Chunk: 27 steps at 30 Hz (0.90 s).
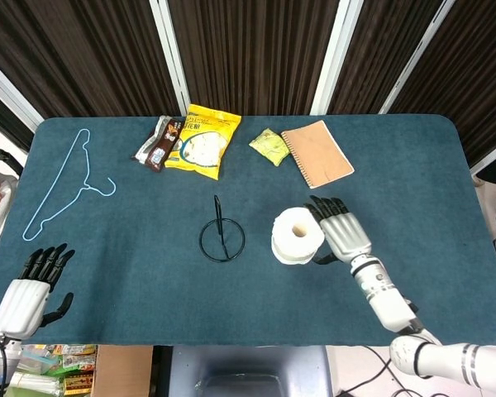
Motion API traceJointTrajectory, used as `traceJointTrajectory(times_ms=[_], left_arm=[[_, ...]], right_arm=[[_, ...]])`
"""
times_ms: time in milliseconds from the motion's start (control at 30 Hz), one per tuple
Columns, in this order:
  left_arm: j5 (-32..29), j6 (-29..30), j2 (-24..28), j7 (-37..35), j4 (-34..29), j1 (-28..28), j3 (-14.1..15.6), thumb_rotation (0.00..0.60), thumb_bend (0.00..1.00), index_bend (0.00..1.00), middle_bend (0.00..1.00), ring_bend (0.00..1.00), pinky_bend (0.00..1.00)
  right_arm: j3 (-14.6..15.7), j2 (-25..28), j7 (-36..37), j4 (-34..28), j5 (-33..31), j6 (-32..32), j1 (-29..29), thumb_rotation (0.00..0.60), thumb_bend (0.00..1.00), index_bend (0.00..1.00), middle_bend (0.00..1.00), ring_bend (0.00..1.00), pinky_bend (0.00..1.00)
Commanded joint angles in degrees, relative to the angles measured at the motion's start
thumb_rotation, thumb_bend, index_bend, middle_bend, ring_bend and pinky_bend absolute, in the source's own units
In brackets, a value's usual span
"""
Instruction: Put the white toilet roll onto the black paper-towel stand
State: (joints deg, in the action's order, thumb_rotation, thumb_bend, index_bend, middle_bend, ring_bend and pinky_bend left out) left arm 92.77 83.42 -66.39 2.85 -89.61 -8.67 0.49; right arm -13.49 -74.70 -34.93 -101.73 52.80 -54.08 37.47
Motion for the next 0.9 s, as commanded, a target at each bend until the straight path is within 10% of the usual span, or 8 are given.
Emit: traceJointTrajectory(times_ms=[33, 700, 900], left_arm=[[-0.2, -0.42, -0.08, 0.34, -0.06, -0.22, 0.0, 0.6, 0.44, 0.0, 0.0, 0.0, 0.08], [-0.85, -0.31, -0.12, 1.63, -0.47, -0.17, -0.07, 0.6, 0.44, 0.0, 0.0, 0.0, 0.08], [-0.8, -0.49, -0.13, 1.86, -0.91, -0.29, -0.02, 0.6, 0.44, 0.0, 0.0, 0.0, 0.09]], right_arm=[[0.49, -1.5, -1.14, 0.94, -2.71, 0.25, 1.75, 0.6, 0.06, 0.0, 0.0, 0.0, 0.0], [2.9, -6.91, -3.51, 5.38, -12.95, -0.53, 8.79, 0.6, 0.06, 0.0, 0.01, 0.0, 0.0], [3.43, -7.41, -0.85, 6.01, -10.87, -0.8, 8.82, 0.6, 0.18, 0.54, 0.43, 0.35, 0.33]])
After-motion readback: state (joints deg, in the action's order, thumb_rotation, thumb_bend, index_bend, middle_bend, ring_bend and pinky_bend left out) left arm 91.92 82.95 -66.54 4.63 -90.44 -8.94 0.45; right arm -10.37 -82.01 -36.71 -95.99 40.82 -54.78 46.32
